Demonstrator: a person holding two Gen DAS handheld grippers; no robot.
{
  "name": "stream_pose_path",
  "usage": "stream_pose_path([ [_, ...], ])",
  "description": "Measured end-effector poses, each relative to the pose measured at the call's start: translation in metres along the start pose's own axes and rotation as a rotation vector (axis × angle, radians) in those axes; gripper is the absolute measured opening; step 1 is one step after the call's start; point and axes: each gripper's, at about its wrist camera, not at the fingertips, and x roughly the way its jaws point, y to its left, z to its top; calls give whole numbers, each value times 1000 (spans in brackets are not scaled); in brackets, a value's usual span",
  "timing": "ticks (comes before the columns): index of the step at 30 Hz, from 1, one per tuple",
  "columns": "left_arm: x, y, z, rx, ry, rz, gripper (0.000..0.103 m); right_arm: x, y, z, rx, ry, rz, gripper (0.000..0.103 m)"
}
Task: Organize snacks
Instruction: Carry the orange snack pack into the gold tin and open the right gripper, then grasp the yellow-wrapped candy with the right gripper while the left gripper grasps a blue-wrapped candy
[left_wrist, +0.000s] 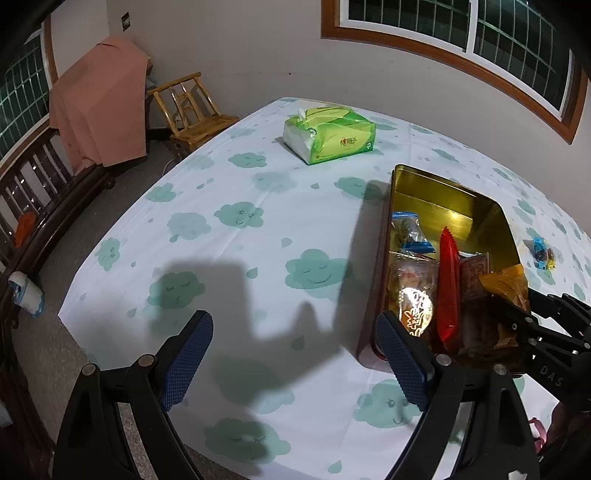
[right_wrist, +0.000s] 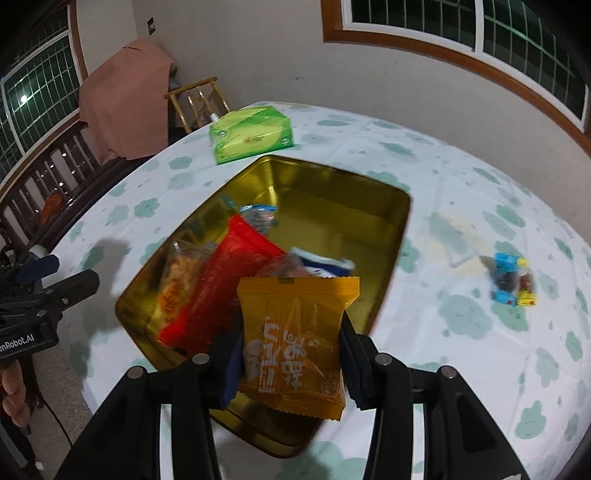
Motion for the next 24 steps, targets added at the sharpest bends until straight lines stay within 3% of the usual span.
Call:
stream_pose_path([
  [10, 3, 4, -2, -4, 14, 0, 88, 11, 7, 2, -2, 12, 5, 46],
  [24, -8, -15, 2, 25, 1, -11, 88, 3, 5, -1, -40, 20, 21, 54],
])
